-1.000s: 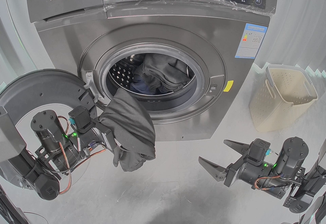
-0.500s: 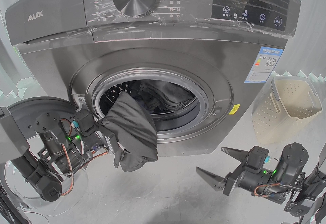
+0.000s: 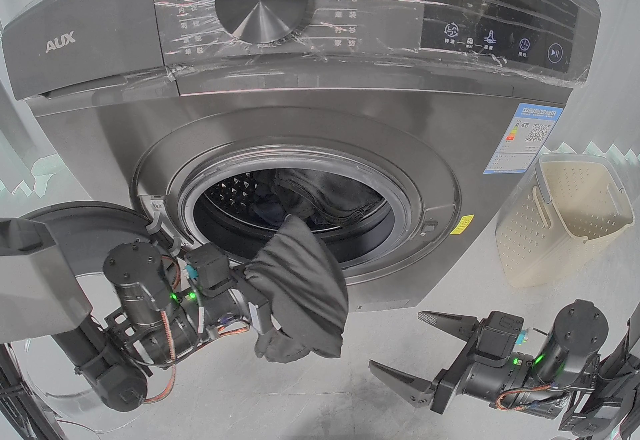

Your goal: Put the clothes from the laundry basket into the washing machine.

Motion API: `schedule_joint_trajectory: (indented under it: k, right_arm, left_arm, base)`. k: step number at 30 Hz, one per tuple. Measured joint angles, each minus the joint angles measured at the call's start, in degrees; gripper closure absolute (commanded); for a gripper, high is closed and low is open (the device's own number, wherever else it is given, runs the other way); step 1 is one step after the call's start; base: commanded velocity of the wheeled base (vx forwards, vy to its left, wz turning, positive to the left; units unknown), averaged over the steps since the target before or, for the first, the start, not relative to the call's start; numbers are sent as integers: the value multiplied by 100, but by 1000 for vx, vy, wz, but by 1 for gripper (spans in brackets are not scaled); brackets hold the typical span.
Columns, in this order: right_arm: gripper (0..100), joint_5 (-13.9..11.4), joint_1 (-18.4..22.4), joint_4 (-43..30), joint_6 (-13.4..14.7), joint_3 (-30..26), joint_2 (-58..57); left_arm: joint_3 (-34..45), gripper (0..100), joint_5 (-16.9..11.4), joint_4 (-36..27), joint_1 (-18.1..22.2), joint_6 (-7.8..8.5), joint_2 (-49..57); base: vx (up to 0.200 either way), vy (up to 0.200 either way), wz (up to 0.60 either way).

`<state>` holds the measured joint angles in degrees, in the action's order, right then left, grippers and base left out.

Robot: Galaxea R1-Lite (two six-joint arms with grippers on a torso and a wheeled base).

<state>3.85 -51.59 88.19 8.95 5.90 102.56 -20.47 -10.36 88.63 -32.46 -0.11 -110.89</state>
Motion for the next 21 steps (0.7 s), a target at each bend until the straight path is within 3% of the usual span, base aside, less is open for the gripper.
schedule_joint_trajectory:
  k: [6,11,21]
  right_arm:
    - [0,0,-28,-2,0,7,-7]
    - [0,0,-41,-5,0,11,-5]
    - [0,2,-48,-2,2,11,2]
  left_arm:
    - [-959,100,-9,6,-118,-227,-700]
    - [-1870,100,18,2,-141,-317,-1307]
    - [-4146,100,402,-336,68,-482,-2338]
  base:
    - [0,0,0]
    - [0,0,0]
    - [0,0,0]
